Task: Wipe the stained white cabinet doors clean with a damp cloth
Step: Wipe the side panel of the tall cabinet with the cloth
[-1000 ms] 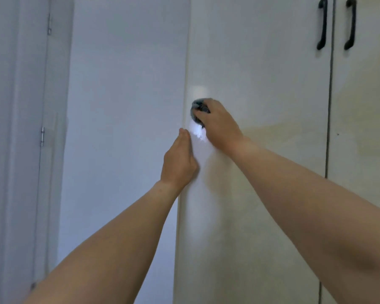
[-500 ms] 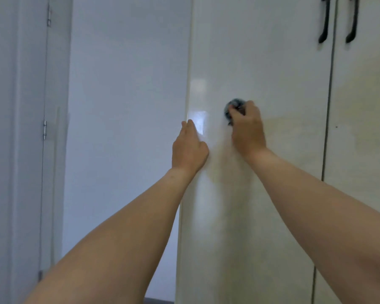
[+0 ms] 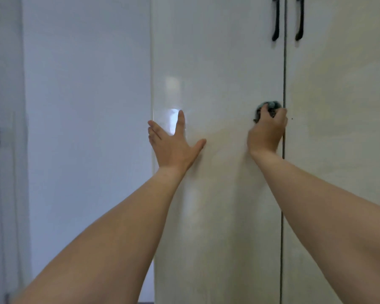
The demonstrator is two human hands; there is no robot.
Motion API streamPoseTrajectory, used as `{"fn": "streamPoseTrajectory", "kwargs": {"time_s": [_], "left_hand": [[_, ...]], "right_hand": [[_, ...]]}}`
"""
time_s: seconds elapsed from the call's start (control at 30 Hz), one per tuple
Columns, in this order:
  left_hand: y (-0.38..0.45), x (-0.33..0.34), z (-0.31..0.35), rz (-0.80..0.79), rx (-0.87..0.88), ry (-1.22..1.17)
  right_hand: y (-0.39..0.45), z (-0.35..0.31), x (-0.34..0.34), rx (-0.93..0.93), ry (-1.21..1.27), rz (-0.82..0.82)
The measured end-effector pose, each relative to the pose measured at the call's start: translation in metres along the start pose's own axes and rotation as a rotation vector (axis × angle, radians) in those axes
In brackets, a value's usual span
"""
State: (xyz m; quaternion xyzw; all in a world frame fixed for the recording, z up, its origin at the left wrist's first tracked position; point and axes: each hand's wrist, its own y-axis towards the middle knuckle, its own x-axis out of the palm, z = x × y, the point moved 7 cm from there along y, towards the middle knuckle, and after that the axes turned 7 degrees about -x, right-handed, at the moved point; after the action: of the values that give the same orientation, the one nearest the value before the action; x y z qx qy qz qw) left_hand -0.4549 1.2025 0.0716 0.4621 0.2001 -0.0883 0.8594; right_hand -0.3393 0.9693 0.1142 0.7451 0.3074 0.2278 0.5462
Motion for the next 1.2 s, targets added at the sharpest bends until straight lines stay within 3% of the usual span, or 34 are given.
{"fn": "streamPoseTrajectory", "kwargs": {"time_s": [0.03,0.07,0.13,0.17,0.2,0.3,0.4,0.57,0.73,0.8,0.87,0.93,0.97,1.1,1.13,1.2], "left_hand": [[0.000,0.000,0.001,0.005,-0.004,0.004],[0.000,0.001,0.002,0.005,-0.006,0.004],[-0.001,0.002,0.004,0.008,-0.014,-0.002],[0.000,0.001,0.004,0.010,-0.017,-0.001],[0.000,0.002,0.003,0.007,-0.017,0.001],[0.000,0.002,0.000,-0.007,-0.002,0.010],[-0.001,0.000,-0.004,-0.018,0.015,0.000],[-0.001,-0.002,-0.008,-0.021,0.032,-0.026],[-0.005,-0.008,-0.009,-0.038,0.042,-0.049],[-0.004,-0.011,-0.014,-0.053,0.062,-0.089],[-0.003,-0.016,-0.024,-0.051,0.094,-0.115],[-0.006,-0.018,-0.034,-0.065,0.116,-0.103],[-0.008,-0.017,-0.039,-0.075,0.114,-0.098],[-0.014,-0.011,-0.048,-0.083,0.092,-0.076],[-0.014,-0.011,-0.049,-0.084,0.092,-0.073],[-0.014,-0.013,-0.050,-0.092,0.085,-0.093]], "right_hand": [[-0.008,-0.023,0.004,-0.004,0.202,-0.014],[-0.014,-0.044,0.007,-0.175,0.274,-0.038],[-0.029,-0.079,0.019,-0.604,0.114,-0.219],[-0.029,-0.078,0.023,-0.669,0.095,-0.281],[-0.020,-0.063,0.021,-0.657,0.040,-0.263],[0.011,-0.005,-0.003,-0.310,-0.037,-0.016],[0.009,0.009,-0.004,-0.209,-0.088,0.113],[0.014,0.012,-0.003,-0.272,-0.109,0.088],[-0.004,-0.027,0.010,-0.201,0.073,-0.013],[-0.029,-0.073,0.022,-0.343,0.155,-0.073],[-0.058,-0.111,0.027,-0.652,0.172,-0.110],[-0.063,-0.107,0.021,-0.873,0.090,-0.061],[-0.055,-0.088,0.020,-0.819,0.056,-0.029],[-0.025,-0.025,0.007,-0.222,0.104,0.048],[-0.025,-0.031,0.013,-0.139,0.175,0.030],[-0.028,-0.067,0.026,-0.165,0.227,0.005]]}}
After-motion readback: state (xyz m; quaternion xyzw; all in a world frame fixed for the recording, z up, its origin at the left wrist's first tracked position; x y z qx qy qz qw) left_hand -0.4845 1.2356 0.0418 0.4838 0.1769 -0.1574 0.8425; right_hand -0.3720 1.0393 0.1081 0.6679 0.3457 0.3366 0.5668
